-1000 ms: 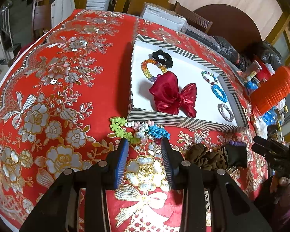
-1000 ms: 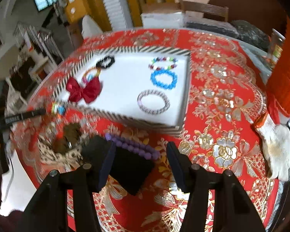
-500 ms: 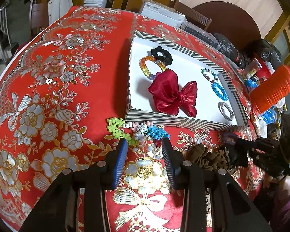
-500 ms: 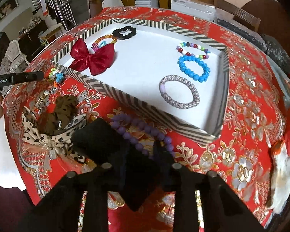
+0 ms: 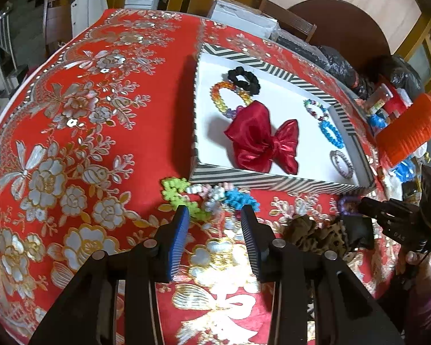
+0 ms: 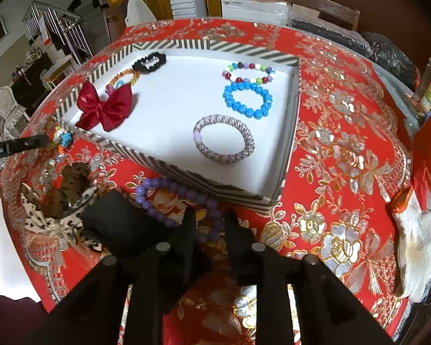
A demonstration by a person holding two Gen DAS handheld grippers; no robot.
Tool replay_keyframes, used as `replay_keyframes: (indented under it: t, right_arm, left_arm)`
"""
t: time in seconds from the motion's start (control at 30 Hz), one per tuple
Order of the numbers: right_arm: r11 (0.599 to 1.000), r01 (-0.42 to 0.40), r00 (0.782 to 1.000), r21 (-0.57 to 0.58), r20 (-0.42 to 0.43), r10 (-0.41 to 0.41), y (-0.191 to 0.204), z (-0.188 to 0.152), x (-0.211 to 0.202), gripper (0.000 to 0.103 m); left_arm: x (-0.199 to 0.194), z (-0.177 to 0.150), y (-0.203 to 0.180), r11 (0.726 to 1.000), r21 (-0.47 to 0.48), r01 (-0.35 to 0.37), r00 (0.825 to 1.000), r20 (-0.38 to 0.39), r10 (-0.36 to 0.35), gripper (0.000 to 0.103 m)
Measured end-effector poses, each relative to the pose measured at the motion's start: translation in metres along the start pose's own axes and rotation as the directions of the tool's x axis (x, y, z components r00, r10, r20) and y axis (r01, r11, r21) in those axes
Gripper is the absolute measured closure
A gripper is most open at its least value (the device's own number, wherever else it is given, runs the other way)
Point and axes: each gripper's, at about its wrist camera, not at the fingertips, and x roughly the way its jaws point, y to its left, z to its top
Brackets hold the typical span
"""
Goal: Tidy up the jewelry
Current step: 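Grasp the green beaded strand from the pile with the left gripper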
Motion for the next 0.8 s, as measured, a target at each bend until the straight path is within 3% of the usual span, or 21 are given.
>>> replay_keyframes:
  t: [0.1,0.17,0.6,0.67,0.7,0.8]
  right_arm:
    - [0.999,0.037,0.999,-0.010,0.017,-0.037,0.002,0.000,0.004,0.083]
    - [0.998,0.063,0.998,-0.023,0.021,-0.063,0.004,-0.002,0.004,0.093]
    - [1.000,0.023,0.999,0.001,0.032,-0.023,0.000,-0.004,0.002,0.093]
    - [1.000,0.028,0.999,0.001,0.037,-0.028,0.003,-0.005,0.001,0.093]
    - [1.000,0.025,0.999,0.001,0.038,-0.025,0.005,-0.006,0.001,0.093]
    - [1.000,0.020,0.998,0.011,0.065,-0.021,0.007,-0.006,-0.007,0.094]
  left_arm:
    - [0.001,0.001,0.003,0.999,0.008,-0.036,0.999,0.008,0.035,0.075]
    - [0.003,0.002,0.004,0.998,0.015,-0.055,0.998,0.014,0.055,0.075]
    - [0.023,0.015,0.010,0.996,0.057,-0.062,0.998,0.019,0.061,0.074]
    - [0.023,0.013,0.010,0.995,0.072,-0.069,0.997,0.032,0.067,0.078]
    - [0.024,0.013,0.011,0.993,0.080,-0.087,0.996,0.034,0.084,0.093]
    - [0.020,0.012,0.023,1.000,0.021,-0.018,1.000,0.007,0.018,0.096]
